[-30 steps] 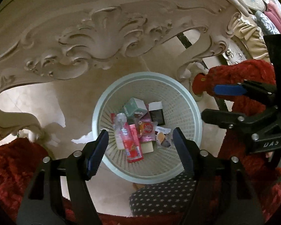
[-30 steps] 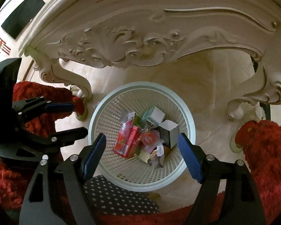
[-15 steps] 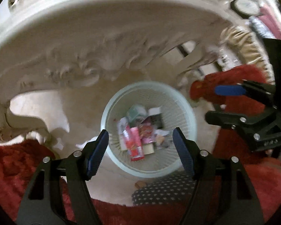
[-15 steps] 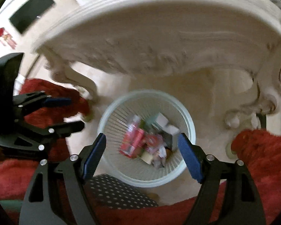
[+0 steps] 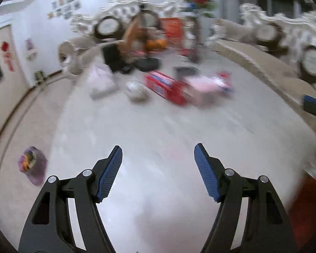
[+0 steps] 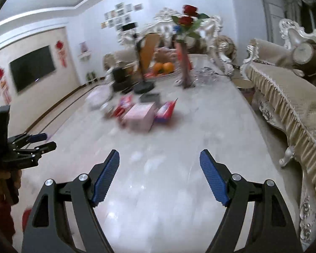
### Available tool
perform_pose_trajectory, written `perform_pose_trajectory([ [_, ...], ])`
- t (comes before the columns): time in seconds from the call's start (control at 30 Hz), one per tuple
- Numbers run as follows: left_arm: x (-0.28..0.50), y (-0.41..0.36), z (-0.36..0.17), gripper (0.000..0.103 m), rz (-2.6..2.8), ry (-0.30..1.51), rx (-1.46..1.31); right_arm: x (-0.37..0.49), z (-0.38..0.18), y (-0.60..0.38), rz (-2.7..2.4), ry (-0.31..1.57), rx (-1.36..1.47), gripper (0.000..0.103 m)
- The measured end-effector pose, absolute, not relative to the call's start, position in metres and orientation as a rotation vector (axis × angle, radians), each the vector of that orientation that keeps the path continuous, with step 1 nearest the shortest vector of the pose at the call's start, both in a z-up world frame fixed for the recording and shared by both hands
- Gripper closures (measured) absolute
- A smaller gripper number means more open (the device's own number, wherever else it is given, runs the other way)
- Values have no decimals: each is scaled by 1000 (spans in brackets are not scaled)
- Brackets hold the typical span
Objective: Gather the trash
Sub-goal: 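Move both open tools back toward the table items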
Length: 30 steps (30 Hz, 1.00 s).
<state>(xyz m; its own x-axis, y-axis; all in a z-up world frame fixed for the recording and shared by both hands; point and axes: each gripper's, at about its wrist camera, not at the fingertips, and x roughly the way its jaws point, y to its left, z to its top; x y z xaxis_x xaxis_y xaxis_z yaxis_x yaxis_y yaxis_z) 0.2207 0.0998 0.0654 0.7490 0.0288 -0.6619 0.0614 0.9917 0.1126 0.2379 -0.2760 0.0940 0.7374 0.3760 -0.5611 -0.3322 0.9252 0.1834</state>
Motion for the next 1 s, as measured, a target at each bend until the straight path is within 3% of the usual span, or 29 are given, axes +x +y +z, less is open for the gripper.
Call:
perform_pose_trajectory([
  [0.27,365,129,52,34,56,763,22,361,65,-243,363,736,100,28],
  [0.83,452,129,16,34,81,842,63,447,17,-212,363,907,140,29],
  [0.93,460,128,12,34,79,858,58,454,10,-208,373,937,119,33],
  [1.0,464,129,9,34,71,866,39,453,10,-206,374,925,88,45],
])
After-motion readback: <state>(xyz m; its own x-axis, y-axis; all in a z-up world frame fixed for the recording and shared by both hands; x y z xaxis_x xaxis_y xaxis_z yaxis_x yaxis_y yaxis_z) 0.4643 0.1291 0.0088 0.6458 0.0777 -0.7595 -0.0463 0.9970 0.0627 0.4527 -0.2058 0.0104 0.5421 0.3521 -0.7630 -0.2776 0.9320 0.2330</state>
